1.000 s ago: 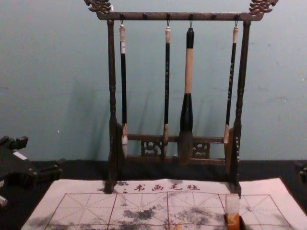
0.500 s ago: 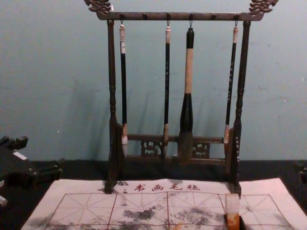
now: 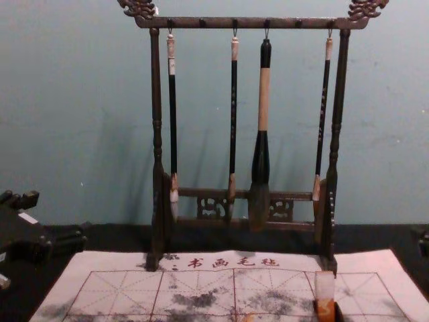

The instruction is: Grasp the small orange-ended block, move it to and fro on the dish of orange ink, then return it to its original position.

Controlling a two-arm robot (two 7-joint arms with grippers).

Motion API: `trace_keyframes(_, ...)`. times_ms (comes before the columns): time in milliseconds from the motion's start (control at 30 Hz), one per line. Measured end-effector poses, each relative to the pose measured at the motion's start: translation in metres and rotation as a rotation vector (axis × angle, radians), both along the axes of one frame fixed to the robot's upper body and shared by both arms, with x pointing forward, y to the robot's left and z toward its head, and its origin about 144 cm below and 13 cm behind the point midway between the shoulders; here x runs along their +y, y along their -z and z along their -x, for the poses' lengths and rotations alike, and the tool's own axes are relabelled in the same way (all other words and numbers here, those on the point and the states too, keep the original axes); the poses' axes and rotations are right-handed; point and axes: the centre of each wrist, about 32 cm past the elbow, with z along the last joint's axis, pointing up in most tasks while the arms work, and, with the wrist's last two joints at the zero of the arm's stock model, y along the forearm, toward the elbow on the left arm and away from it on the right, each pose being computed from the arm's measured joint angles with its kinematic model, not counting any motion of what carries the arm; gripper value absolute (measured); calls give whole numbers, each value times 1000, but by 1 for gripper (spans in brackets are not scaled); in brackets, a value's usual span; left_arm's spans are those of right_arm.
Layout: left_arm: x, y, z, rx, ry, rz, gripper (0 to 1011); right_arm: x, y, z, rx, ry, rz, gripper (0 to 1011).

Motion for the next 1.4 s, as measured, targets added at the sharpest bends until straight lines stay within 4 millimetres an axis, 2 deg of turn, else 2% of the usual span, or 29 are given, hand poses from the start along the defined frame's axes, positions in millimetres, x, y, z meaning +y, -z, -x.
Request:
trace_keyframes(867,0,0,0,0,0,0,1001,-1,-1,0,4,-11,-6,1003)
trace_keyframes(1133,0,0,0,0,0,0,1001,-8,-7,0,40,-119,-72,1003)
trace_keyframes(1400,0,0,0,0,0,0,1001,-19,-17,-2,156,-330,-241,1003)
